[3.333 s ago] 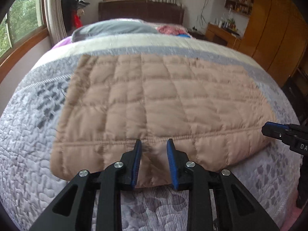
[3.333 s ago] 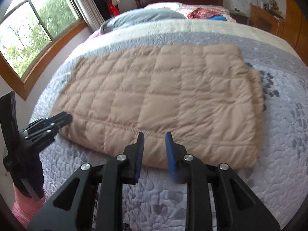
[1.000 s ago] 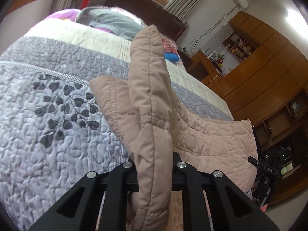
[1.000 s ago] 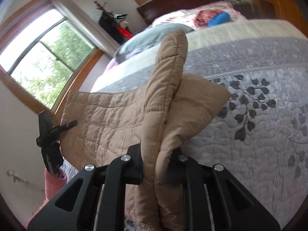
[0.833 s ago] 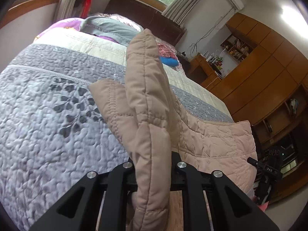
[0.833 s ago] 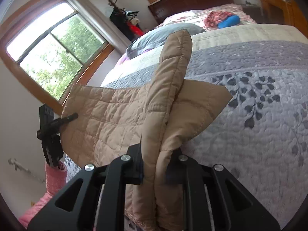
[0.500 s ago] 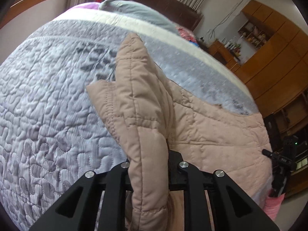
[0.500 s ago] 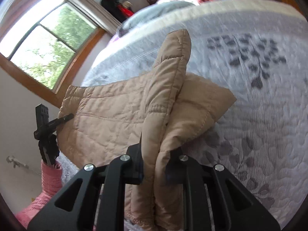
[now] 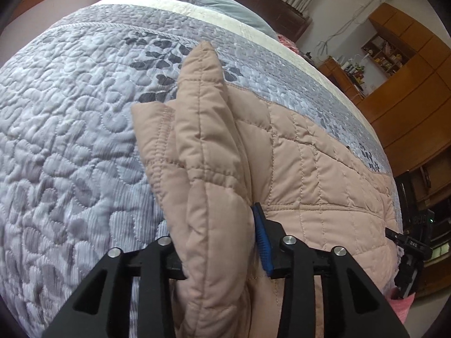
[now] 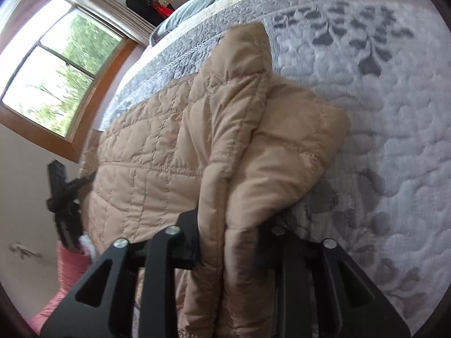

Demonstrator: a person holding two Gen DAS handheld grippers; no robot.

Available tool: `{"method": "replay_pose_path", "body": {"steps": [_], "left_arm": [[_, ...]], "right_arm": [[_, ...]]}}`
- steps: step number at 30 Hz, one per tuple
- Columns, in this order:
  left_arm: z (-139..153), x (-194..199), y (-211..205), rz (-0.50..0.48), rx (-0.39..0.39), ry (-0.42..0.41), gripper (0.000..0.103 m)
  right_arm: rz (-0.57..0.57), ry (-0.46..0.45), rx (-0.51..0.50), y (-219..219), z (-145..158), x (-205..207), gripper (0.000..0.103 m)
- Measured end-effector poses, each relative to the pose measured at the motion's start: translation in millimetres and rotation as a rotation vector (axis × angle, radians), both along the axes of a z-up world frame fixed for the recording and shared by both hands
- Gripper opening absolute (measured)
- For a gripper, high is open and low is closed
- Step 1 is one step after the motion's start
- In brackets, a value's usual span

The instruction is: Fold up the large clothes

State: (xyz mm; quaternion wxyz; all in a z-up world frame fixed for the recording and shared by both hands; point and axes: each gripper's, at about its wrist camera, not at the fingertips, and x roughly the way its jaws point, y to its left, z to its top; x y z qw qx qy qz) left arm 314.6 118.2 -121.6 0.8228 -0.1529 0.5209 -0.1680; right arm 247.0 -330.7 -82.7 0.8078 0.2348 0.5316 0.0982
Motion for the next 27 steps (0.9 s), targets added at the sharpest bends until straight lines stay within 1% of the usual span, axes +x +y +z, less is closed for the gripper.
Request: {"method": "replay_pose_path", "body": {"steps": [1, 3, 4, 6, 8, 9, 11, 13, 15, 17, 18, 21, 23, 27], "left_arm": [[4, -4, 2, 0.02, 0.008, 0.003, 0.044], [13, -12, 9, 0.046, 0.016, -0.007, 0.044], [17, -16, 13, 0.066, 0.023, -0.015, 0.044], [31, -34, 24, 0.105, 0.049, -0.041, 0.045], [42, -56, 33, 0.153, 0.097, -0.06, 0.052], [46, -63, 35, 0.172, 0.109, -0.065, 0.053], [51, -86, 45, 0.222, 0.12, -0.068, 0.057], [53, -103, 52, 0.259, 0.114, -0.068, 0.062], [50, -124, 58, 0.294, 0.088, -0.063, 0.063], [43, -139, 56, 0.314, 0.065, -0.049, 0.063], [37, -149, 55, 0.319, 0.048, -0.035, 0.063], [23, -167, 45, 0.313, -0.023, -0.008, 0.063], [14, -174, 38, 0.301, -0.079, 0.002, 0.063], [2, -175, 31, 0.321, -0.135, 0.004, 0.064]], "right_arm": [[-0.001, -0.011, -0.05, 2, 8, -3, 0.038], [0.003, -0.038, -0.122, 7, 24, -9, 0.038], [0.007, -0.058, -0.163, 9, 37, -14, 0.038], [0.024, -0.082, -0.211, 16, 54, -22, 0.038], [0.046, -0.102, -0.247, 21, 65, -31, 0.038], [0.053, -0.109, -0.267, 25, 68, -34, 0.037], [0.068, -0.135, -0.306, 36, 80, -40, 0.036], [0.08, -0.161, -0.3, 41, 87, -47, 0.032], [0.113, -0.199, -0.275, 44, 97, -53, 0.032], [0.156, -0.213, -0.254, 51, 101, -58, 0.032], [0.176, -0.202, -0.243, 56, 100, -58, 0.032], [0.194, -0.159, -0.272, 67, 91, -56, 0.03], [0.201, -0.119, -0.275, 68, 80, -53, 0.029], [0.216, -0.072, -0.276, 69, 61, -51, 0.028]]}}
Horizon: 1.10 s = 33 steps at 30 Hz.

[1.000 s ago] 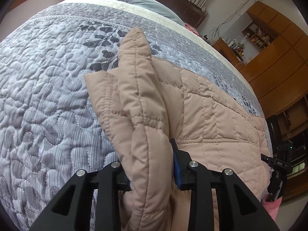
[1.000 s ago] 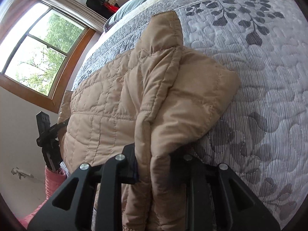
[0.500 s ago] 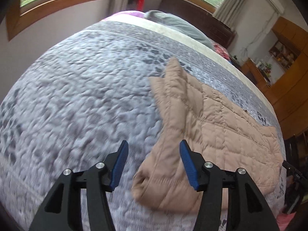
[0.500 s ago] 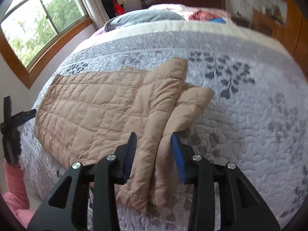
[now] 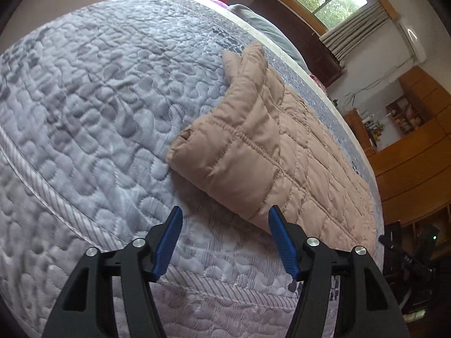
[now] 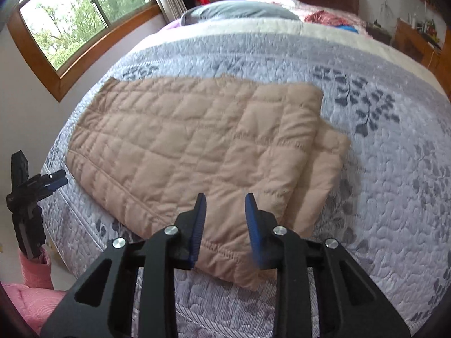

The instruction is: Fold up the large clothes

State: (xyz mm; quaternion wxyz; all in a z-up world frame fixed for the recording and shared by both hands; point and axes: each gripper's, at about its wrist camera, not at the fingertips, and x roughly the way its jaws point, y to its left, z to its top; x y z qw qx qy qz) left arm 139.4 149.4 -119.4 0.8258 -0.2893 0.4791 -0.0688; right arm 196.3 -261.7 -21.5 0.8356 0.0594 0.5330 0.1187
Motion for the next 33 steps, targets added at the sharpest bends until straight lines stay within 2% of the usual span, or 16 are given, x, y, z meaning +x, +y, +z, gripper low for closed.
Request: {"method": "replay_pose_path", "body": {"steps": [3, 7, 12, 15, 18, 19, 22, 26, 29, 33], "left_arm": [[-10, 6, 0, 0.023, -0.069, -0.002, 0.064], [-21, 13, 0, 0.062, -0.11, -0.003, 0.064], [-26, 30, 6, 0.11, -0.17, -0.024, 0.064], [-29, 45, 9, 0.131, -0.182, -0.016, 0.064], [-34, 52, 12, 0.145, -0.209, -0.002, 0.043], [-34, 52, 12, 0.135, -0.238, -0.012, 0.03], [-28, 48, 11, 0.129, -0.224, -0.042, 0.018], [-36, 51, 10, 0.119, -0.211, -0.024, 0.017], [-52, 50, 9, 0.105, -0.236, -0.009, 0.018], [-55, 53, 11, 0.077, -0.251, -0.015, 0.018]], "right_arm": [[-0.002, 0.033, -0.007, -2, -15, 2, 0.027], [-0.016, 0.09, 0.037, -8, -41, 6, 0.025], [-0.036, 0.103, 0.1, -13, -54, 8, 0.025], [-0.035, 0.097, 0.095, -11, -55, 6, 0.024], [-0.037, 0.104, 0.096, -10, -55, 7, 0.024], [-0.038, 0.107, 0.096, -11, -55, 7, 0.024], [-0.043, 0.116, 0.096, -12, -54, 8, 0.024], [-0.044, 0.119, 0.102, -13, -55, 10, 0.024], [-0.049, 0.118, 0.116, -15, -58, 11, 0.023], [-0.052, 0.107, 0.105, -12, -62, 11, 0.023]]}}
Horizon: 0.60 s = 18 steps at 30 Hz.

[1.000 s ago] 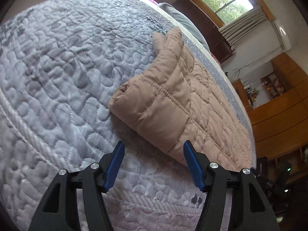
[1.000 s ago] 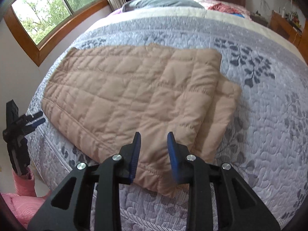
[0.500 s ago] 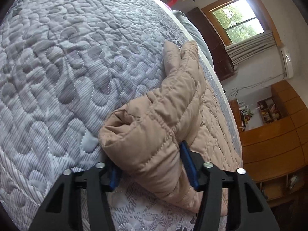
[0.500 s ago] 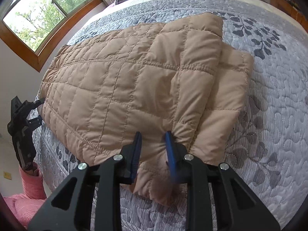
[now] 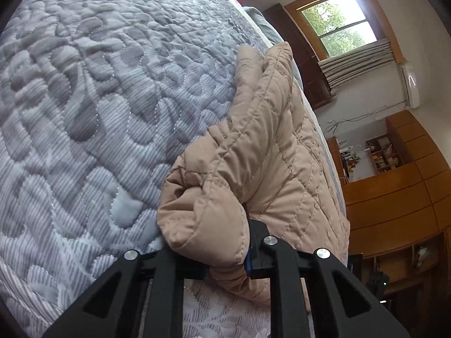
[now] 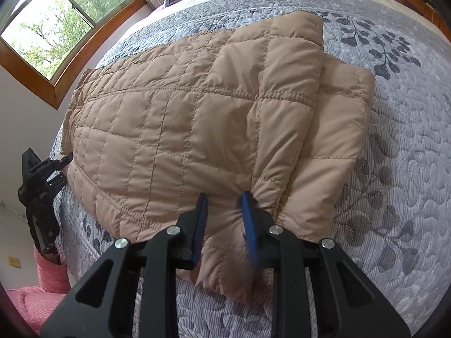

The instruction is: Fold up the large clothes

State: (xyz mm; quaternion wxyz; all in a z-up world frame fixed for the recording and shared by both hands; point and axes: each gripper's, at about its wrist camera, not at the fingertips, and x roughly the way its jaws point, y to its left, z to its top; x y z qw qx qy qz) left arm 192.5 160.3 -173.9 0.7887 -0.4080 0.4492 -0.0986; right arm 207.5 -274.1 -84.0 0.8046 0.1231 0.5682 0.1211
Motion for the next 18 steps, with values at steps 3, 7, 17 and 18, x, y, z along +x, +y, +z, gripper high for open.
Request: {"method": "replay_pose_path", "body": {"steps": [3, 7, 17, 18], "left_arm": [[-1, 2, 2, -0.012, -0.015, -0.006, 0.018], [11, 2, 10, -0.019, 0.009, -0.031, 0.015], [135, -25, -60, -0.173, 0.325, -0.408, 0.013], [145, -27, -74, -0.204, 0.351, -0.439, 0.013]], "right_arm": [[-0.014, -0.008, 0.0, 1, -2, -1, 0.023], [-0.042, -0.005, 0.007, 1, -2, -2, 0.023], [-0.123, -0.068, 0.032, -10, 36, -25, 0.028], [-0.124, -0.074, 0.022, -11, 41, -31, 0.028]]}}
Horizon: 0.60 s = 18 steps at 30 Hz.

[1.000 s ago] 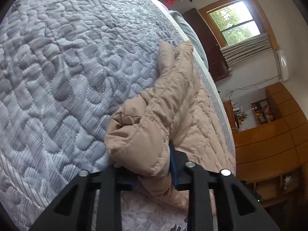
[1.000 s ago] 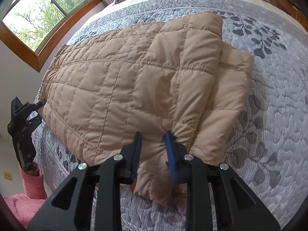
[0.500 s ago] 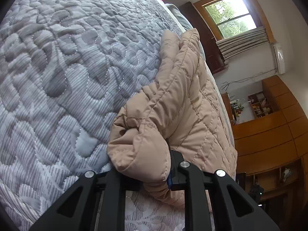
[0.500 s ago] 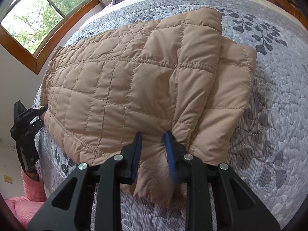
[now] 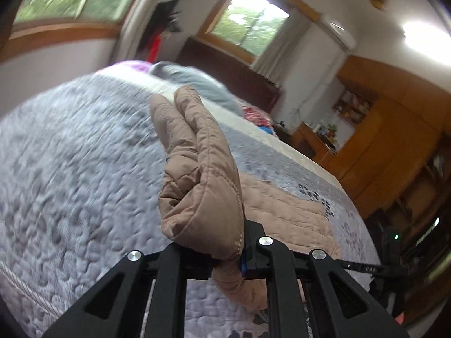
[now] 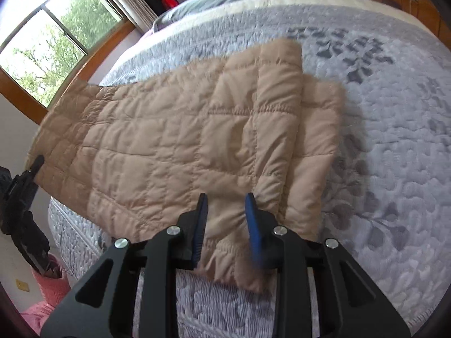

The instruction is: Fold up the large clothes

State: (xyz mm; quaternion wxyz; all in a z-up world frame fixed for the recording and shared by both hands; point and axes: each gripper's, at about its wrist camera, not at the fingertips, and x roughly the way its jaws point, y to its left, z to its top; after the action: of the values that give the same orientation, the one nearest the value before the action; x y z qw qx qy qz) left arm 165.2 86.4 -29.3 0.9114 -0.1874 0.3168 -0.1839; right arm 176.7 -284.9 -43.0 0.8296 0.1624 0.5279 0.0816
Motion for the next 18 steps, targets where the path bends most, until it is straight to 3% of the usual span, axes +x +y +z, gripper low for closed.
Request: {"method": "replay_pose_path", "body": {"steps": [9, 14, 18], "left_arm": [[32, -6, -104, -0.228, 0.161, -0.088, 0.013], [17, -5, -157, -0.348, 0.217, -0.066, 0.013], [-8, 4, -189, -0.424, 0.24, -0.003, 0.013]], "right_arm": [[-0.008, 0.065, -0.036, -6, -13, -20, 0.027], [-0.011, 0.077, -0.015, -10, -23, -18, 0.026], [-0.012, 0.085, 0.001, -12, -27, -17, 0.026]]}}
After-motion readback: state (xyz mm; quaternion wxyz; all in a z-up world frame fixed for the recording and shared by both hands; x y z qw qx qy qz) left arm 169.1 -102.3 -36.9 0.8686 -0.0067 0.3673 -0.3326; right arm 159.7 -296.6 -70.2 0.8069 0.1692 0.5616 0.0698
